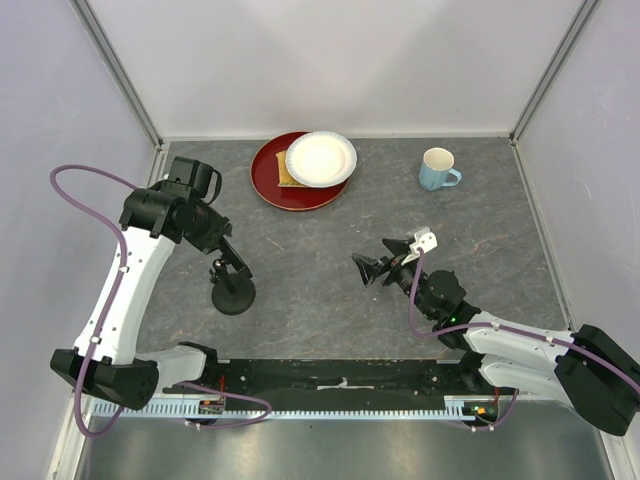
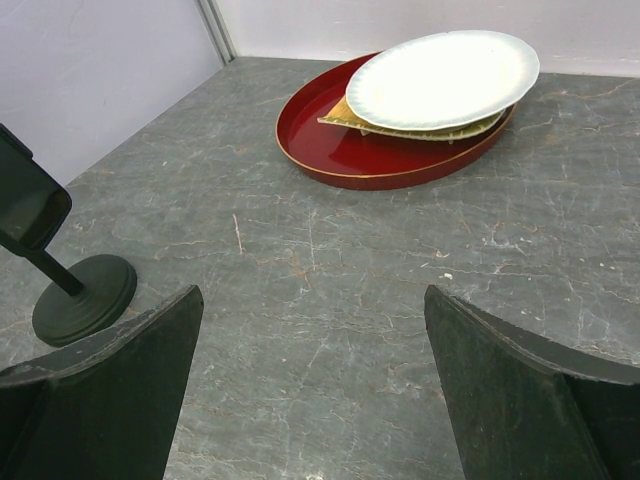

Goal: Place the phone on the phone stand

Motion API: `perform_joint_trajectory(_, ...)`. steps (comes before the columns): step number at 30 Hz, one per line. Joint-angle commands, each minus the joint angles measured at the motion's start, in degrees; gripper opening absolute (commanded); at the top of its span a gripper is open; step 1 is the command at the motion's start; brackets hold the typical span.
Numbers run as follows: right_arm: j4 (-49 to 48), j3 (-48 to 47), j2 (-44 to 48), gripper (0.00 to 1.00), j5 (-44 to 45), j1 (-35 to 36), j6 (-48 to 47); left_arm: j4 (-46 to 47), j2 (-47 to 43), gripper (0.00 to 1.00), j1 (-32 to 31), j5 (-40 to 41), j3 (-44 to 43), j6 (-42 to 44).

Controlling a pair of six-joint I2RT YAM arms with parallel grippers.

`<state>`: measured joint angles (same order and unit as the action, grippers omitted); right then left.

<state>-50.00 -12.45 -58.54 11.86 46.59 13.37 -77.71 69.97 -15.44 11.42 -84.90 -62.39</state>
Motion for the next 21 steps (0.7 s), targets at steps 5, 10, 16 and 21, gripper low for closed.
perform_joint_trajectory(5, -1.33, -1.88, 0.62, 0.98, -0.87, -0.09, 0.61, -10.35, -0.01, 0.3, 0.32, -2.98, 2.11, 2.98)
perform_joint_trajectory(10, -1.24, -1.97, 0.62, 0.98, -0.87, -0.18, 0.61, -10.44, -1.59, 0.02, 2.34, -2.72, 2.99, 3.24)
perform_joint_trajectory(16, -1.24, -2.14, 0.01, 0.98, -0.96, -0.09, 0.61, -10.53, -4.84, 0.02, 5.68, -0.53, 2.29, 5.08)
perform_joint_trajectory(21, -1.24, -2.41, -0.43, 0.98, -0.96, -0.18, 0.61, -10.62, -6.87, 0.02, 7.09, 0.45, 0.27, 9.3)
